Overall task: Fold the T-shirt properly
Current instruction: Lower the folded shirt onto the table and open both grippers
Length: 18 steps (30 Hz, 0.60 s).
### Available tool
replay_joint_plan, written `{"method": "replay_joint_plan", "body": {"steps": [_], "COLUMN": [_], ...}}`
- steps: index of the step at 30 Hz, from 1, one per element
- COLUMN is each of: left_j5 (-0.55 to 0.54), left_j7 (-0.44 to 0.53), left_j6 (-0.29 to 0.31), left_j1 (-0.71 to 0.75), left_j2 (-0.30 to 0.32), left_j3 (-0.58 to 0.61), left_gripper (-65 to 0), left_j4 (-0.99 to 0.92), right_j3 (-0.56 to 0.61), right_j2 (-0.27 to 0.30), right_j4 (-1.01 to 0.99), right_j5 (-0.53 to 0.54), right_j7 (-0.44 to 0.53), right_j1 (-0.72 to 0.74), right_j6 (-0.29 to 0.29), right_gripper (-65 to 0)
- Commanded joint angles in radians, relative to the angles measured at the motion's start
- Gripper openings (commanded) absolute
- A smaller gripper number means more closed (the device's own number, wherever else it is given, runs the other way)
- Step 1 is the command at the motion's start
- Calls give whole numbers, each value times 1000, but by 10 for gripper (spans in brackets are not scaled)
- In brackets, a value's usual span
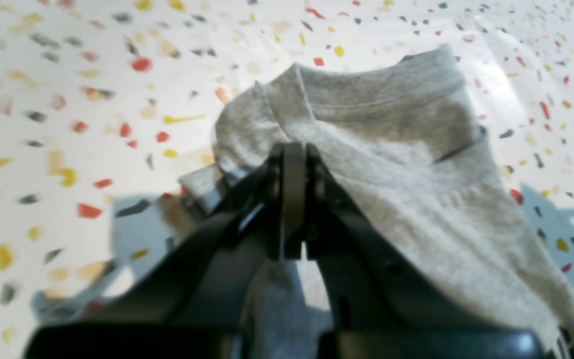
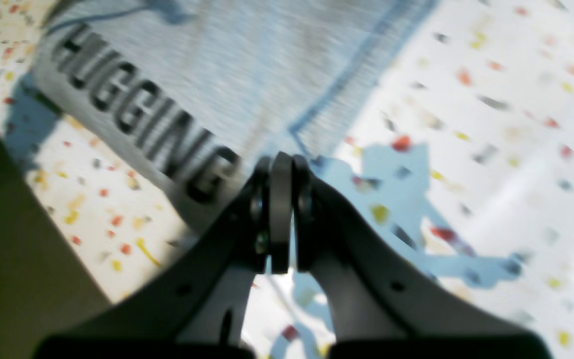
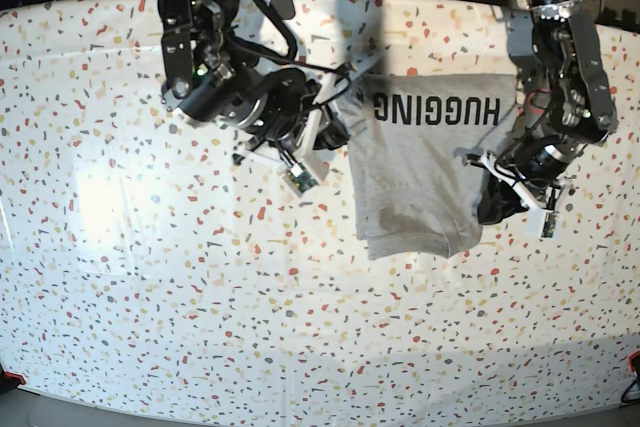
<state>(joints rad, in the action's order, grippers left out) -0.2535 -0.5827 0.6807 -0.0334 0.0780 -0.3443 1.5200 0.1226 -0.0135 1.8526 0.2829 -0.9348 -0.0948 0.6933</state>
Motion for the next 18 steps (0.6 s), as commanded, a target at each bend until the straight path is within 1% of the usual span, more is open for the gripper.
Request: {"method": "replay_joint_plan", "body": {"steps": [1,5,9,12,15,18], "left_j5": [-17,-19,-21,-29,-64,-96], "left_j7": [26,28,29,29,28,25], "left_j6": [4,-3,-79,-116,-121,-120], "left_j1": [6,100,191,259,336,436], "left_j2": [8,8,8,8,8,8], "left_j3": [-9,-67,-126,-156,-176,-183], "left_gripper": [-650,-650,-650,-650,-650,-650], "left_j4": [48,163,252,297,328,362], "right_j3": [-21,-116,-256,-365,-460,-552], "right_j2": [16,61,69,69,69,69], "right_j4": [24,41,81,112,139,174], "right_j5": [12,16,83,134,182,239], "right_j7": [9,-1,-1,-1,-26,-84], "right_j1": [11,0,-35,-71,-119,-187], "right_j6": [5,5,5,5,5,5], "right_gripper": [-650,-650,-650,-650,-650,-650]}}
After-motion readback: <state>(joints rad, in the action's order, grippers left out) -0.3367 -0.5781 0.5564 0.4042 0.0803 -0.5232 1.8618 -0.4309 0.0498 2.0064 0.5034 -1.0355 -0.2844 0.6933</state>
